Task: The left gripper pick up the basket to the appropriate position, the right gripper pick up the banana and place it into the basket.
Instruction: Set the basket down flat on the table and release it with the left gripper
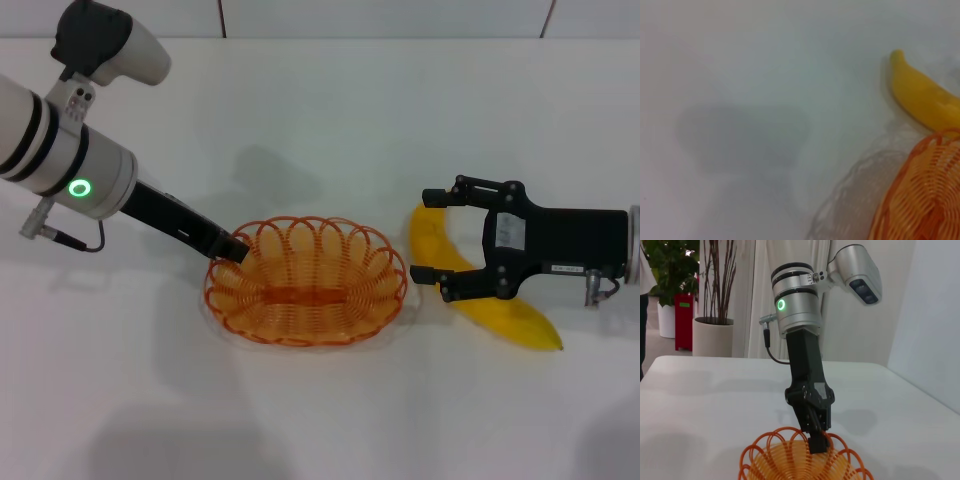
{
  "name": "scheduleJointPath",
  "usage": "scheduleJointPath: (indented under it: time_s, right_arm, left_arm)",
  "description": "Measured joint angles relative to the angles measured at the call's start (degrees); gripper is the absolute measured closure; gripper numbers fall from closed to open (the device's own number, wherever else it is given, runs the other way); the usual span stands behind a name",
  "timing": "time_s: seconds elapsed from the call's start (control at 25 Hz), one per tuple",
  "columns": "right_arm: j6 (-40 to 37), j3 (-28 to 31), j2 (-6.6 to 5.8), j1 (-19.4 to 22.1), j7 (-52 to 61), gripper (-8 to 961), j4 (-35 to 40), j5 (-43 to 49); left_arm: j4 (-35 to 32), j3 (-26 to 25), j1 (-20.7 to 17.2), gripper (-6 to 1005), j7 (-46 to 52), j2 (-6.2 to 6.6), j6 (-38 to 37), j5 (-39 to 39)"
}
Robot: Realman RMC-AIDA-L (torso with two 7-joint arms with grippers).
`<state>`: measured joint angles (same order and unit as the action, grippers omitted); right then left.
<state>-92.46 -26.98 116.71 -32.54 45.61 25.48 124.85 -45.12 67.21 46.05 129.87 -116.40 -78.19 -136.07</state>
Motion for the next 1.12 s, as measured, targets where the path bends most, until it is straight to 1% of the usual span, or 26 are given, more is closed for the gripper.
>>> scheduleJointPath:
  time_s: [0.6,0.8,1.12]
  right_arm:
    - [0.0,0.0,0.0,0.0,0.0,57,0.0,0.0]
    - [0.0,0.0,0.04,0.0,0.0,57,0.0,0.0]
    - [0.0,0.0,0.08,0.3,0.0,57,0.0,0.0]
  left_arm:
    - [0.0,0.0,0.0,893,-0.6,0.04,0.1,0.0]
    - [0.0,0.0,0.0,755,-0.6,0.04,0.1,0.0]
    - [-0.4,0.0,0.0,689,-0.6,0.04,0.1,0.3]
